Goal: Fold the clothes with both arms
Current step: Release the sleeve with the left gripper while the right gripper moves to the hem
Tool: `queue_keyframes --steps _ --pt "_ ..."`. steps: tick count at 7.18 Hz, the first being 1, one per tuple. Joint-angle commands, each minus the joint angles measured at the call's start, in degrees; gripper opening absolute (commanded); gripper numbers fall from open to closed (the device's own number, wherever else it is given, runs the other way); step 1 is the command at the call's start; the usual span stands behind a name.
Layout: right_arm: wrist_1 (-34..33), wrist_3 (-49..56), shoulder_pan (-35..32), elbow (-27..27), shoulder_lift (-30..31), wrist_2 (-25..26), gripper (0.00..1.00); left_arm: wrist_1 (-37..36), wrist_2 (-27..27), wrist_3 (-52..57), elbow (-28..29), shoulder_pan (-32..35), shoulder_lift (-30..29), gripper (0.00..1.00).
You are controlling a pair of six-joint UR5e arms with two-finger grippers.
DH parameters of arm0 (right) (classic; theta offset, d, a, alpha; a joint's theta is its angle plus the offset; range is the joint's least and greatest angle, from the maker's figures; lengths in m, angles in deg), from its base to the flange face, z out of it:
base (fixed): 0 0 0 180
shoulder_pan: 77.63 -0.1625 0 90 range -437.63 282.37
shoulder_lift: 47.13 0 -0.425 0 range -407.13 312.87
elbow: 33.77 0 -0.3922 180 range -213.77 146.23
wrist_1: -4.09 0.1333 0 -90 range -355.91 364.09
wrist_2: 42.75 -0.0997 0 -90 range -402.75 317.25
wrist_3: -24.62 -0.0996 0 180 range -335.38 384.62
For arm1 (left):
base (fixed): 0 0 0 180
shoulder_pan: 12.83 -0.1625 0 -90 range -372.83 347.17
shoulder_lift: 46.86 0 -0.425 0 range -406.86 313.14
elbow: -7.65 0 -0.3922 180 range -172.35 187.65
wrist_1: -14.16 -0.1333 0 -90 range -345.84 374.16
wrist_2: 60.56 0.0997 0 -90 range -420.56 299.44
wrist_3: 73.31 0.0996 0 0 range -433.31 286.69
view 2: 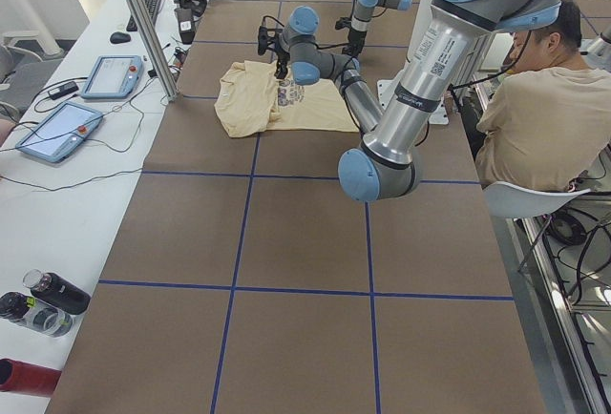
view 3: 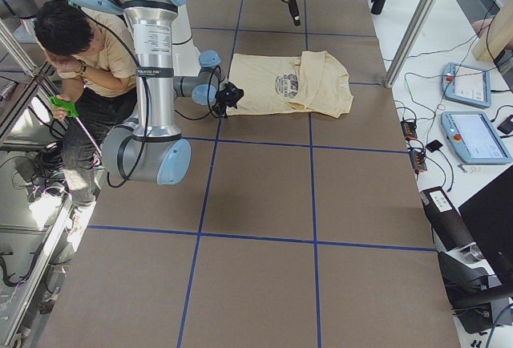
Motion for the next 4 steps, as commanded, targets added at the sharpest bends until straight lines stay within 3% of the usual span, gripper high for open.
queue_keyframes --steps 1,4 --pt "-0.16 -0.72 0.02 -0.6 0.01 0.01 0.0 0.07 0.0 -0.05 -0.02 0.0 -0.04 0.93" --pt "-0.24 -0.81 0.02 -0.87 0.36 0.01 0.0 0.07 0.0 -0.05 0.07 0.09 0.13 0.93"
